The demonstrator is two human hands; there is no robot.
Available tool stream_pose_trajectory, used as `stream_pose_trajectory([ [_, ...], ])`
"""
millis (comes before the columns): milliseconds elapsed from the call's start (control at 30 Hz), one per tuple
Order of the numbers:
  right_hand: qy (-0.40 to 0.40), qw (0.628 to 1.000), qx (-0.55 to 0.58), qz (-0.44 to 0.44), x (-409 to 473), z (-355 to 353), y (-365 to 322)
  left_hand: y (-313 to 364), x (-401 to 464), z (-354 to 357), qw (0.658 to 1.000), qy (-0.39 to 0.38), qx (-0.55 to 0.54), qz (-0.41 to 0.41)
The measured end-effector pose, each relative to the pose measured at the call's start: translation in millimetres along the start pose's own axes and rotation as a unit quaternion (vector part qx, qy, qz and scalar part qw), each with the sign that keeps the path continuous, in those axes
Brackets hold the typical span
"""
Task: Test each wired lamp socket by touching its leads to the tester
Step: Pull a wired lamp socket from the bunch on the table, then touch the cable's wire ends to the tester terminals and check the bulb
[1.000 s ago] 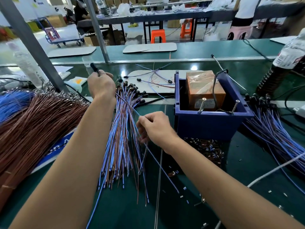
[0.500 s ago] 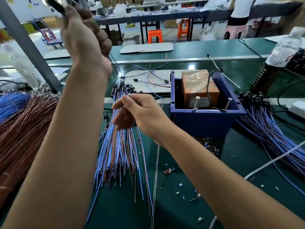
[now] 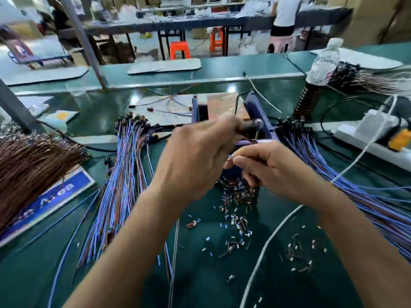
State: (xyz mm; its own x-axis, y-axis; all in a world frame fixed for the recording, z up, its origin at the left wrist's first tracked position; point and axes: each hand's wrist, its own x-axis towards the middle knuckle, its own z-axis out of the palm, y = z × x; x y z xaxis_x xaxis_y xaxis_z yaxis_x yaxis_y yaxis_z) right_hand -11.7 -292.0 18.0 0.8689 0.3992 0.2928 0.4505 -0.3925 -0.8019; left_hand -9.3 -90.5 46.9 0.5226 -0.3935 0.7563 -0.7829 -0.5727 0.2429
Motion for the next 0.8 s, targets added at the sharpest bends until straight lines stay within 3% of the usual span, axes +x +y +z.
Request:
stream_pose_trajectory([
  [100,0.026,0.995,-0.095,-0.004,-10.0,-1.8,9.1,14.5,-23.3,35.6,0.996,-0.09,-0.014,-0.023],
  [367,0.035,0.999,0.007,0.037,-19.4,14.5,34.9,-9.0,-54.4,65.6,0.994,-0.045,-0.036,-0.091],
  [567,0.123,0.985,0.092,0.076,-27.6,12.3,45.9,-19.2,-60.6,65.0,0.99,-0.013,-0.023,-0.136],
  [667,0.151,0.973,0.141,0.102,-26.6,15.2,45.9,-16.5,-59.6,66.4,0.989,-0.02,-0.028,-0.144],
  [800,0.121,0.976,0.153,0.098,-26.6,20.5,46.7,-12.9,-62.5,69.0,0.985,-0.057,-0.101,-0.13],
])
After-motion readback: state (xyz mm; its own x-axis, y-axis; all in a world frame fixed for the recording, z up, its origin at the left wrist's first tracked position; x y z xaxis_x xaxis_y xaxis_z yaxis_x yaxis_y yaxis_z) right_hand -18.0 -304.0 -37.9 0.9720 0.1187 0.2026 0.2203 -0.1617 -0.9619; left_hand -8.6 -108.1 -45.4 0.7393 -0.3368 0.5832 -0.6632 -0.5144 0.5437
